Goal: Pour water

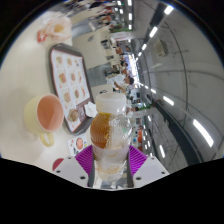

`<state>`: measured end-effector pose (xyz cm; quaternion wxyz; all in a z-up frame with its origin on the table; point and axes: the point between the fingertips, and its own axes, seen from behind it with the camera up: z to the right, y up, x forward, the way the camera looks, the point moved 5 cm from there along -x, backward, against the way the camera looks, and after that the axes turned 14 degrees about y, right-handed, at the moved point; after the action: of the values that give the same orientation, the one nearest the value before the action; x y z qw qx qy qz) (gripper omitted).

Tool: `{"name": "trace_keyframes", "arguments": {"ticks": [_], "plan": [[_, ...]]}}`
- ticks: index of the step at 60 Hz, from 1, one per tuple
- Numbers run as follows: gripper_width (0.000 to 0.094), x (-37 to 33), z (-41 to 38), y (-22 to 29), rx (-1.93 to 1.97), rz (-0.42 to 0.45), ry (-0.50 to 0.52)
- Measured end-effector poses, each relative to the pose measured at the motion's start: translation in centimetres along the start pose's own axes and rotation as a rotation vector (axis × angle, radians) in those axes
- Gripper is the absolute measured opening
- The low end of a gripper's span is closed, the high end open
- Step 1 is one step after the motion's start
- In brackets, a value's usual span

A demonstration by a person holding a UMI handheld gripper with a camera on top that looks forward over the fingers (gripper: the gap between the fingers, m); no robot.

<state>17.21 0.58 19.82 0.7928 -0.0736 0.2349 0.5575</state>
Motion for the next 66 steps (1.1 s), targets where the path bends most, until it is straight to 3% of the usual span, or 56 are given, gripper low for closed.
{"name": "trace_keyframes", "arguments": {"ticks": [9,22,30,47,53,61,63,66], "plan": [[0.0438,-2.1,2.2,-0.6,0.49,0.181,0.095],[0.0439,-1.5,0.7,-4.1,1.025,0.324,0.248],[0.0438,0.8,-2.1,-6.6,1.163,0.343,0.295],[0.0443,5.6,-8.5,-10.4,1.229,0.291,0.355],[0.0445,5.5,-8.2,-10.6,1.236,0.338,0.33],[0.055,5.6,-8.3,-11.0,1.294,0.328,0.347],[0.0633,5.5,-8.4,-11.3,1.294,0.303,0.362],[0.0829,4.9,-8.0,-11.5,1.293,0.286,0.368]]}}
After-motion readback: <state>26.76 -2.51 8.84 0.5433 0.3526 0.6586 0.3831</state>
